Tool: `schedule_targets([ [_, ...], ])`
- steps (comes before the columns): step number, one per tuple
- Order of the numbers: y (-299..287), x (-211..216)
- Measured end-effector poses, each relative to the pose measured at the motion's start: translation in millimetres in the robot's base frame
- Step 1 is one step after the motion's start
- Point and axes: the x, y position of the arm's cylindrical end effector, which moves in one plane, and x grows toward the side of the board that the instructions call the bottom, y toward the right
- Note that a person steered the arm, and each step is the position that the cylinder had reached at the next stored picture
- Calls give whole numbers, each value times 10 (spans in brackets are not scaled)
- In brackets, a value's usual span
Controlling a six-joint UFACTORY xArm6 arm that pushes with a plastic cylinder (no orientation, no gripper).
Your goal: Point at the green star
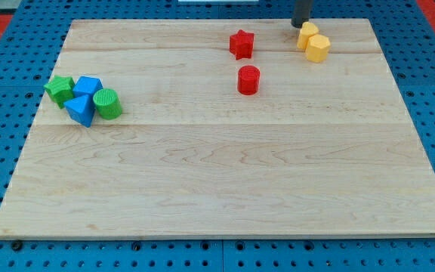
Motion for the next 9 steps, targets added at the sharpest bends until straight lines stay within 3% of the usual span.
schedule_targets([
  [2, 217, -120],
  [7, 97, -121],
  [9, -221, -110],
])
